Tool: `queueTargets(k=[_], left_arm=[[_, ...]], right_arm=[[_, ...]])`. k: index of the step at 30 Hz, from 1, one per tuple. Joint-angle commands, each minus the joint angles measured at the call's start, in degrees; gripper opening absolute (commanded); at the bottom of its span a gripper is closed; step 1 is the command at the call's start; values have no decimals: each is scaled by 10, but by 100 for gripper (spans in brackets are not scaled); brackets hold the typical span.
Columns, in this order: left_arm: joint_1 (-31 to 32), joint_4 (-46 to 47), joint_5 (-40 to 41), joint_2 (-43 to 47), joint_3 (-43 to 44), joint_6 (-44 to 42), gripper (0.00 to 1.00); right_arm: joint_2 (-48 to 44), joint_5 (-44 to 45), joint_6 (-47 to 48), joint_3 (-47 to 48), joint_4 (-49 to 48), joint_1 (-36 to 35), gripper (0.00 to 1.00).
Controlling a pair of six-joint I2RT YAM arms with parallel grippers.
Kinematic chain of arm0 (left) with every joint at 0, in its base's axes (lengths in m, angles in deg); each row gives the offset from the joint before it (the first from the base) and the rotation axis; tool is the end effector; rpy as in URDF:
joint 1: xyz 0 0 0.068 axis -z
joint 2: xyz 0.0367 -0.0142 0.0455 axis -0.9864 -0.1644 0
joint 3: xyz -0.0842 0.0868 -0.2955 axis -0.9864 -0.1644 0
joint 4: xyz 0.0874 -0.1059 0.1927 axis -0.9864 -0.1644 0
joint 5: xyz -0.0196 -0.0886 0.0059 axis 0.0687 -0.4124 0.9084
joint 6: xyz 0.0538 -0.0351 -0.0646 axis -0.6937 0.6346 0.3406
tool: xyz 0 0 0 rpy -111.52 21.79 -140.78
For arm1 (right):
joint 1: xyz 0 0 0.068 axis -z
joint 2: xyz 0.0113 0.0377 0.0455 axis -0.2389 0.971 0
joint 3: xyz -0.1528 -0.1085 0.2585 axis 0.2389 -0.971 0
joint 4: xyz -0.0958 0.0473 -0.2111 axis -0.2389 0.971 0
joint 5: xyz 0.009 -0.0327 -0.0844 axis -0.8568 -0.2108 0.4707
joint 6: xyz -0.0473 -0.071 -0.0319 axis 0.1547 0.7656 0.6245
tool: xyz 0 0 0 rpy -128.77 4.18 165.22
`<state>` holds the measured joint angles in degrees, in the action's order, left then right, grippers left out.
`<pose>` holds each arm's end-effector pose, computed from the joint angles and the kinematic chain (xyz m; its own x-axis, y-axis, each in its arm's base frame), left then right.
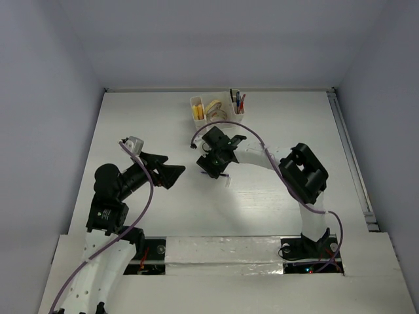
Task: Sort the stationery into containers
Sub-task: Pick up the pen from the center of the board.
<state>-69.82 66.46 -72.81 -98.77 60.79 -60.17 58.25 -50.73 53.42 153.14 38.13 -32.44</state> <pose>0.0831 -0.0662 0.3448 -0.2125 -0.2565 -0.9429 0.7147 0.6173 -0.3290 0.2982 0.3235 0.1982 -0.4518 -0.7469 -0.4879 -0.8542 0.5199 -0.0048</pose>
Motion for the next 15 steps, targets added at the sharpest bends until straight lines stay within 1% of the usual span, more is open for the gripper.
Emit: queueTargets(k=[1,3,4,6,7,9,10,12,15], left_arm=[[-5,14,-3,0,14,-6,99],[-5,13,-2,-3,13,-6,99],[-5,13,-3,-4,14,-6,99],[-5,13,-2,-4,13,-6,99],[-5,13,-3,-4,14,-6,99],[-5,13,-3,-5,14,-6,99],[-5,13,-2,-5,13,-6,99],[-5,13,-2,-6,13,-6,99],[-5,13,0,-7,14,-6,99]], right_arm=[[15,-6,23,41,5,-6,59],[28,-17,27,52,-2,-6,54],[32,-19,30,55,-6,-6,50],[47,-18,33,69,-3,-6,46],[52,-19,36,70,-6,-6,38],[60,-19,38,76,-8,-6,33],[68,-19,38,82,-8,-6,25],[72,-20,37,84,-12,-6,22],[77,-21,35,85,-25,-6,11]])
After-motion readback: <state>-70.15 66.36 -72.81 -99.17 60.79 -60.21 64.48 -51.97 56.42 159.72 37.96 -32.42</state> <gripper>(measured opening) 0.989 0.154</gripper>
